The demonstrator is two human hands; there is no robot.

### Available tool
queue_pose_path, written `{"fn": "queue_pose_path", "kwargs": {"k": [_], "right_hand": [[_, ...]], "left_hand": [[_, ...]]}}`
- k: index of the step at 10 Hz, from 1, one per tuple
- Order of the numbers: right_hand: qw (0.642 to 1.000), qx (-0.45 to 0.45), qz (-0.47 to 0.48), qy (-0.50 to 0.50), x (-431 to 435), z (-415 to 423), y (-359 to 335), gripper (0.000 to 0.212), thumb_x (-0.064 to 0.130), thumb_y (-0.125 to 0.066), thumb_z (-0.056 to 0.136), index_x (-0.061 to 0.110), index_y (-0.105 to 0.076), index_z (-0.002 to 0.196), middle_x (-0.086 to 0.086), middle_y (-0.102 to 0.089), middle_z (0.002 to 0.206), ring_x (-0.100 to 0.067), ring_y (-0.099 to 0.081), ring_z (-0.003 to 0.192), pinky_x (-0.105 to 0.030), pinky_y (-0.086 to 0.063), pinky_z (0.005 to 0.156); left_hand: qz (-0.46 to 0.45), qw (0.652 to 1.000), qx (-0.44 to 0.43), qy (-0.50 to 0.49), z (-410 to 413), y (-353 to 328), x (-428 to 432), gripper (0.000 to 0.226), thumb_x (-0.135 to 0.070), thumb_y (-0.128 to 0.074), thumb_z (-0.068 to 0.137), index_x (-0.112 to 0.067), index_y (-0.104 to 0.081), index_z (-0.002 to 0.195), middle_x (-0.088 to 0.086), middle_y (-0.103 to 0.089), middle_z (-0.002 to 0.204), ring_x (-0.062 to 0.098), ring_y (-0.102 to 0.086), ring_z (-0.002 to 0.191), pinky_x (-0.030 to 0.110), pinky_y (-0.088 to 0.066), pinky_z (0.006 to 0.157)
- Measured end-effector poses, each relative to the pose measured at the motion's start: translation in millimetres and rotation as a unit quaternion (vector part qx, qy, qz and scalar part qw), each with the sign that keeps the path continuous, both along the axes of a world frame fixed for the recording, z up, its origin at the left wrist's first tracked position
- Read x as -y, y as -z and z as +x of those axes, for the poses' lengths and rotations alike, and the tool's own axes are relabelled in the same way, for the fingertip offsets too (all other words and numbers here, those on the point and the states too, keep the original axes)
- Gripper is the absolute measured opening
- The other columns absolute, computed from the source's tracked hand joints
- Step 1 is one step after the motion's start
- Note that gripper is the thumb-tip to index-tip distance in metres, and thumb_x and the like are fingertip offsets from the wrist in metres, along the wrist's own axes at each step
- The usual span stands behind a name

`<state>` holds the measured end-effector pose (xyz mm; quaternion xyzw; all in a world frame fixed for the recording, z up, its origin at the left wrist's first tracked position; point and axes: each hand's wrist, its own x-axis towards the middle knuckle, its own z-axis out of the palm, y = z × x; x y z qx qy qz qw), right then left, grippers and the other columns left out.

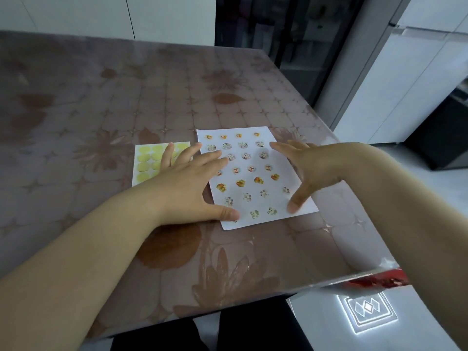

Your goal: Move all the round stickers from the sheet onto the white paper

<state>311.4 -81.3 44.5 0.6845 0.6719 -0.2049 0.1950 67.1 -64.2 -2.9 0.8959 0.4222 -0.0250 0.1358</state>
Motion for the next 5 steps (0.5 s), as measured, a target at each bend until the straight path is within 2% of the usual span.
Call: {"fn": "queue_pose_path", "kwargs": {"k": [1,2,3,4,5], "right_hand": [[1.0,-0.012,-0.022,-0.009,-7.2,1.7,-0.1,0.138,0.062,-0.08,0.045,0.044,0.017,0.141,0.019,0.006,0.154,-0.018,-0.006,0.144,-0.046,-0.019,0.114],[0.998,-0.056,0.004,0.011,-3.8,9.4,4.6,0.137,0.064,-0.079,0.044,0.045,0.015,0.142,0.021,0.004,0.154,-0.016,-0.009,0.143,-0.048,-0.019,0.114],[0.996,-0.068,0.051,0.028,4.1,14.2,10.3,0.135,0.063,-0.079,0.045,0.043,0.012,0.143,0.016,-0.003,0.155,-0.018,-0.011,0.142,-0.05,-0.02,0.113],[0.986,-0.11,0.116,0.044,11.8,18.8,19.7,0.134,0.077,-0.069,0.038,0.044,0.006,0.144,0.014,-0.007,0.155,-0.024,-0.011,0.142,-0.054,-0.017,0.113],[0.977,-0.132,0.168,0.029,26.1,18.8,26.3,0.125,0.085,-0.058,0.043,0.043,0.0,0.145,0.012,-0.008,0.156,-0.025,-0.01,0.143,-0.054,-0.014,0.114]], "left_hand": [[-0.005,1.0,-0.011,-0.004,0.1,-2.2,1.8,0.119,-0.097,-0.031,0.048,-0.039,0.0,0.148,-0.02,0.004,0.157,0.007,0.02,0.143,0.046,0.021,0.114],[-0.012,1.0,-0.015,-0.006,0.9,-3.2,2.3,0.119,-0.097,-0.031,0.049,-0.038,-0.003,0.148,-0.02,0.003,0.157,0.007,0.02,0.143,0.046,0.021,0.114],[-0.008,1.0,-0.022,-0.006,0.3,-2.7,1.3,0.114,-0.093,-0.03,0.052,-0.037,-0.005,0.148,-0.019,0.003,0.158,0.009,0.019,0.144,0.047,0.02,0.114],[-0.005,0.999,-0.032,0.0,0.3,-2.0,1.2,0.118,-0.098,-0.025,0.05,-0.038,-0.003,0.148,-0.018,0.004,0.158,0.01,0.019,0.144,0.048,0.02,0.114],[0.002,0.999,-0.032,0.002,-0.2,-4.8,3.0,0.111,-0.092,-0.026,0.056,-0.036,-0.003,0.149,-0.016,0.004,0.158,0.011,0.019,0.144,0.047,0.021,0.113]]}}
